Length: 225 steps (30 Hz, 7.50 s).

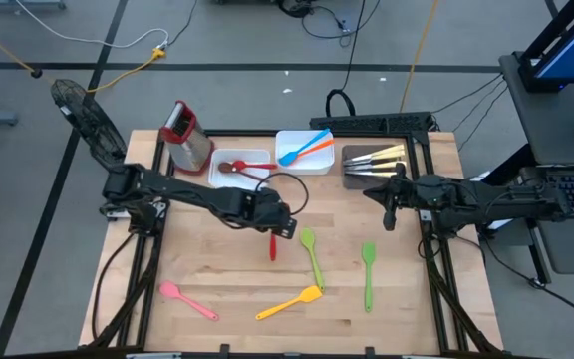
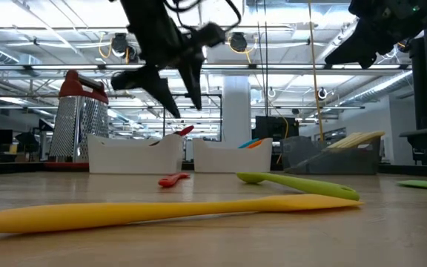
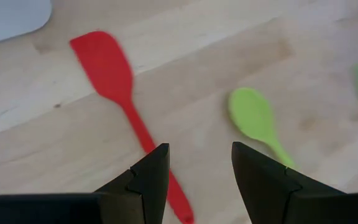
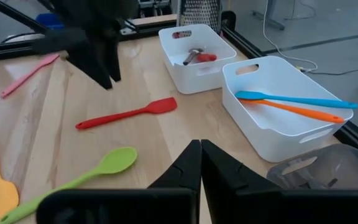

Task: Pick & Place Kitchen Items
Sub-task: Put the red spatula into the right white bin

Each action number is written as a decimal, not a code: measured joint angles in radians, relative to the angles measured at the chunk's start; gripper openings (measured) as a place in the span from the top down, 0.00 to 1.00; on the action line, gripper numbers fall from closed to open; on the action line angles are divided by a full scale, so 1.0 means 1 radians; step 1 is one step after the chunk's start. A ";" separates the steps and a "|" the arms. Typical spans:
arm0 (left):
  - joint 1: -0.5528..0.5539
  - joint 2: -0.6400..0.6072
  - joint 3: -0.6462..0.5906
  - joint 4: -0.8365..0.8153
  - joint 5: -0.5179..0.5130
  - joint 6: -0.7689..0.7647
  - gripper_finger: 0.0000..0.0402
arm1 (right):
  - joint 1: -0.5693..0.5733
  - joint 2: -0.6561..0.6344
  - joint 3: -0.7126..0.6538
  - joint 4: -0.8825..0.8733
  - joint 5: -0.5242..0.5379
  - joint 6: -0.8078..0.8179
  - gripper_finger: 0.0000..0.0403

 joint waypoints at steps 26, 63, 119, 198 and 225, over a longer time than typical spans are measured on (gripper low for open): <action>0.056 0.110 -0.001 -0.048 -0.011 -0.127 0.56 | 0.000 0.000 0.000 0.001 -0.052 -0.045 0.99; 0.138 0.275 0.004 0.008 0.081 -0.185 0.57 | -0.002 -0.161 0.000 -0.108 -0.023 -0.097 0.99; 0.095 0.207 0.000 0.096 0.104 -0.086 0.99 | -0.003 -0.161 0.000 -0.111 0.035 -0.098 0.99; -0.139 0.292 -0.004 0.054 0.004 -0.289 0.95 | -0.002 -0.161 0.000 -0.111 0.033 -0.146 0.99; -0.138 0.264 -0.002 0.081 -0.110 -0.301 0.95 | -0.002 -0.161 0.000 -0.111 0.061 -0.150 0.99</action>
